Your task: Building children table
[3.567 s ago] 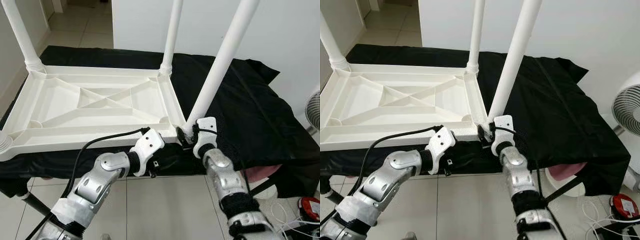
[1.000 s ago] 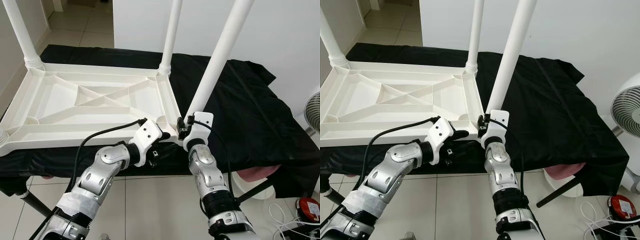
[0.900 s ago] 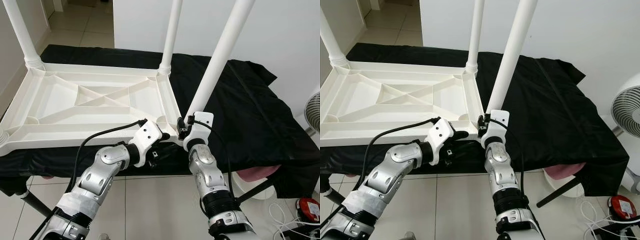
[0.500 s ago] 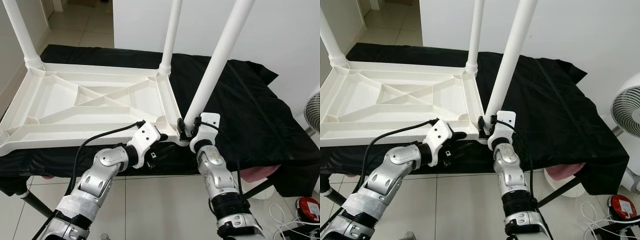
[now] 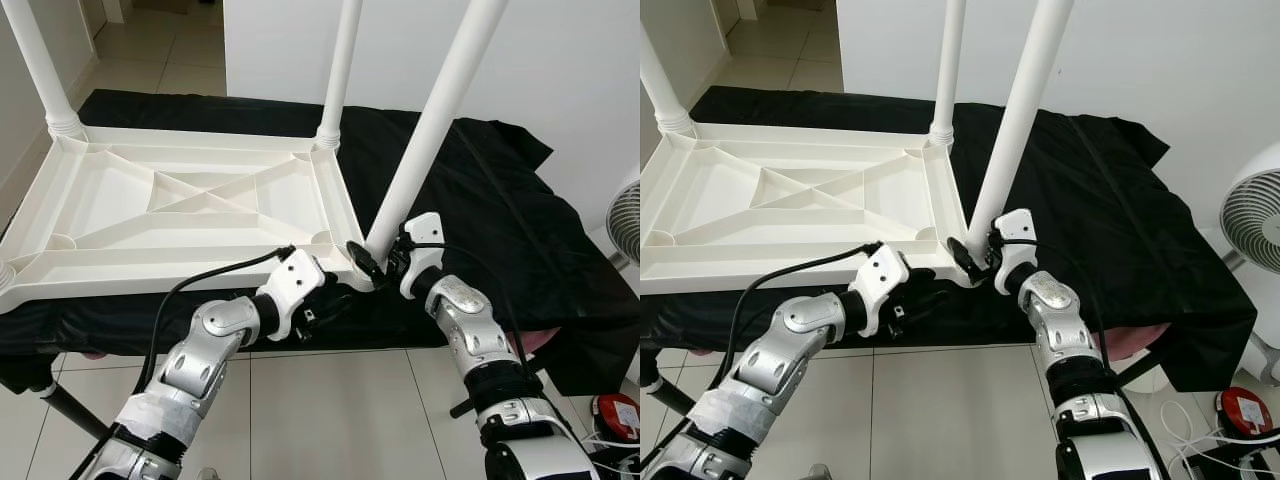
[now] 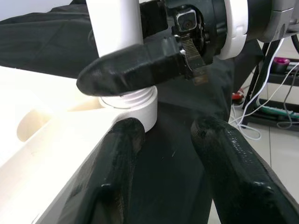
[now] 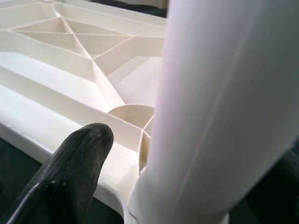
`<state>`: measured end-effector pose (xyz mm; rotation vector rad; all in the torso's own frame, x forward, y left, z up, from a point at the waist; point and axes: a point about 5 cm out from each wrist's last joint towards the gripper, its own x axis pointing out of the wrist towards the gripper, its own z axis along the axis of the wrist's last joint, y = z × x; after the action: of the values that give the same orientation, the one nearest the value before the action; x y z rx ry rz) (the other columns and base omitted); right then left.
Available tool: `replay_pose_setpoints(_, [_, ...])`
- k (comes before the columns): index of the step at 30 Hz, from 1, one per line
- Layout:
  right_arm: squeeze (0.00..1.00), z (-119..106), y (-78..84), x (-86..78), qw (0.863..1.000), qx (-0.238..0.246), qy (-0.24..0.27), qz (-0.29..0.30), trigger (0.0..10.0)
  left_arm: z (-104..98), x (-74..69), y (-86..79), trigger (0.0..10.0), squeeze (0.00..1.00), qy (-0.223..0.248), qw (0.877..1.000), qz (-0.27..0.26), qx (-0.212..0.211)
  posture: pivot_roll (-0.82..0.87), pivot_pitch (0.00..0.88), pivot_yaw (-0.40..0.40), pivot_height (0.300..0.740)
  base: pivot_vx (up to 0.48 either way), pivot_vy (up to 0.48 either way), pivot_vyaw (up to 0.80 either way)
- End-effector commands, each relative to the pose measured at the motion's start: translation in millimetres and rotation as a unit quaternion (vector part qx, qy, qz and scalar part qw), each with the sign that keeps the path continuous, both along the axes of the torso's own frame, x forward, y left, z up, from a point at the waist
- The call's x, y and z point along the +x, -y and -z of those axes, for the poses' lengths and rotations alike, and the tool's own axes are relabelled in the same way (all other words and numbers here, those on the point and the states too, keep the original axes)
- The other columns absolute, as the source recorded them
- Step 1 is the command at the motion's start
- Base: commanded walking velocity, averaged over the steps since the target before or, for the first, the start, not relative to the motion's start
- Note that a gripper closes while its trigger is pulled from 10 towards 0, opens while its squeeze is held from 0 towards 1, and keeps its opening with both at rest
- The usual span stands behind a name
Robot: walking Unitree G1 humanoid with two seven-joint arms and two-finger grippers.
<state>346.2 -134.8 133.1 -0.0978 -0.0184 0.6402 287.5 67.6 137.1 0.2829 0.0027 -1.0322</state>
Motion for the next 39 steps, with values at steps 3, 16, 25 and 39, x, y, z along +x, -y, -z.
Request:
replay_pose_setpoints(3, [0.00, -3, 0.4, 10.4, 0.999, -0.033, -0.003, -0.039, 9.7, -1, 1.9, 0.8, 10.0, 0.00, 0.008, 1.000, -0.027, -0.001, 0.06, 0.000, -0.107, 0.740, 0.000, 0.000, 0.00])
replay_pose_setpoints(16, [0.00, 5, 2.9, 16.3, 0.998, -0.027, -0.032, -0.053, 0.0, 0, -3.6, 6.5, 10.0, 0.00, 0.002, 1.000, -0.015, -0.004, 0.06, 0.000, -0.113, 0.740, 0.000, 0.000, 0.00])
replay_pose_setpoints(25, [0.00, 13, 9.6, 14.3, 0.999, 0.000, -0.054, -0.007, 10.0, 1, -4.1, 8.9, 10.0, 0.00, 0.001, 1.000, -0.018, -0.009, 0.05, 0.007, -0.114, 0.740, 0.000, 0.000, 0.00])
replay_pose_setpoints(39, [0.00, 9, 6.3, 8.7, 0.981, 0.049, -0.042, 0.181, 10.0, 3, -5.7, 9.7, 10.0, 0.00, -0.002, 1.000, -0.019, -0.010, 0.04, 0.019, -0.113, 0.740, 0.000, 0.000, 0.00])
